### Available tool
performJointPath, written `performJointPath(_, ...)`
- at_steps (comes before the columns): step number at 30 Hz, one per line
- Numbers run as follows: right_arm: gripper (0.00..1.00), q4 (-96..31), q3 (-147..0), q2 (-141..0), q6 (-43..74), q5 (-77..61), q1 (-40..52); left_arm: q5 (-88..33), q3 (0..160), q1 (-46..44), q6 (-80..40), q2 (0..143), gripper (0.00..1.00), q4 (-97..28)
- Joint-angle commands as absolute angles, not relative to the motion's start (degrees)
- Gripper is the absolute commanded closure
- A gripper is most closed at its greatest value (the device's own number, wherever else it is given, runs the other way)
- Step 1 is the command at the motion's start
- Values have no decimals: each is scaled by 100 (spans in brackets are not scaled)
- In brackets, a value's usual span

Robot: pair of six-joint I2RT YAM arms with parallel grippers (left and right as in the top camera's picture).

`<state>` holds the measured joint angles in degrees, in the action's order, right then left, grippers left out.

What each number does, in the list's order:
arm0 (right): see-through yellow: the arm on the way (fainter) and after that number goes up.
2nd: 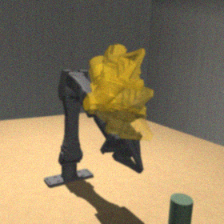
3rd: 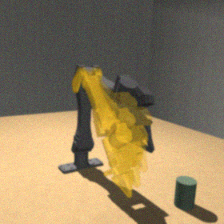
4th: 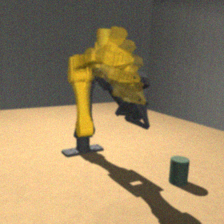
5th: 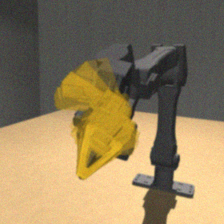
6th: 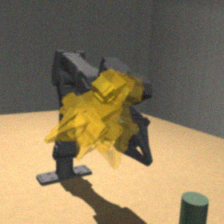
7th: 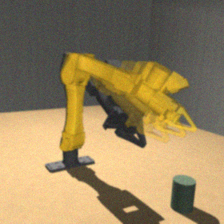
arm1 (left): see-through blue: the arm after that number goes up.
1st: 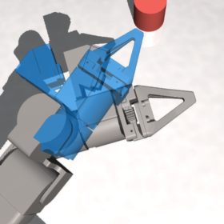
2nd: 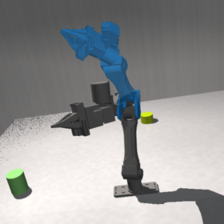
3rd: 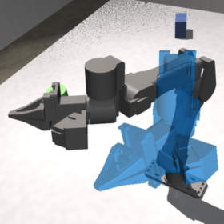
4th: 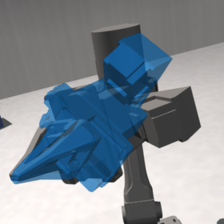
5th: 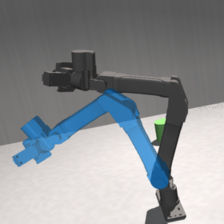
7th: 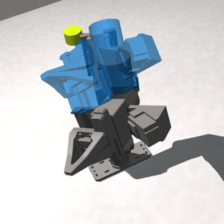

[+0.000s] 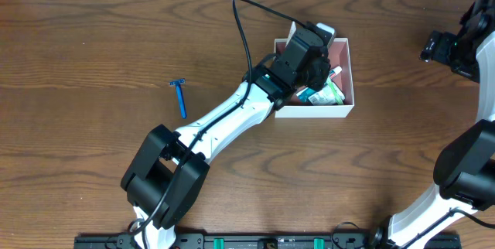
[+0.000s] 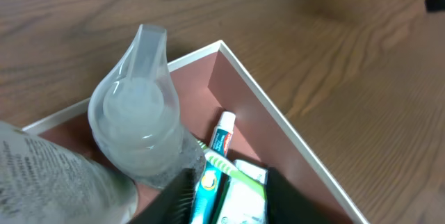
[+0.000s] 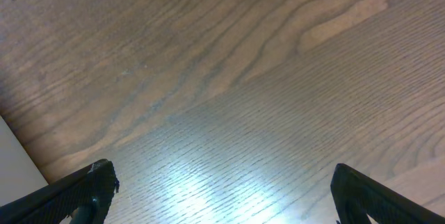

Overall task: Pack container
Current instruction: 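Lower the toothbrush into the box and open the left gripper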

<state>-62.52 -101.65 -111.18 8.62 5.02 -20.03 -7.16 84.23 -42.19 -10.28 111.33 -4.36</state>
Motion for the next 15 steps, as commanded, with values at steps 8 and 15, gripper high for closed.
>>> performJointPath(8,1,-6254,-10145,-11168,939,578,-2036,-657,8425,-3942,-368,9137,22,-2134)
performJointPath(15,1,-6254,-10145,-11168,939,578,-2036,-38,8425,-2974,-325,7964,14,-4152)
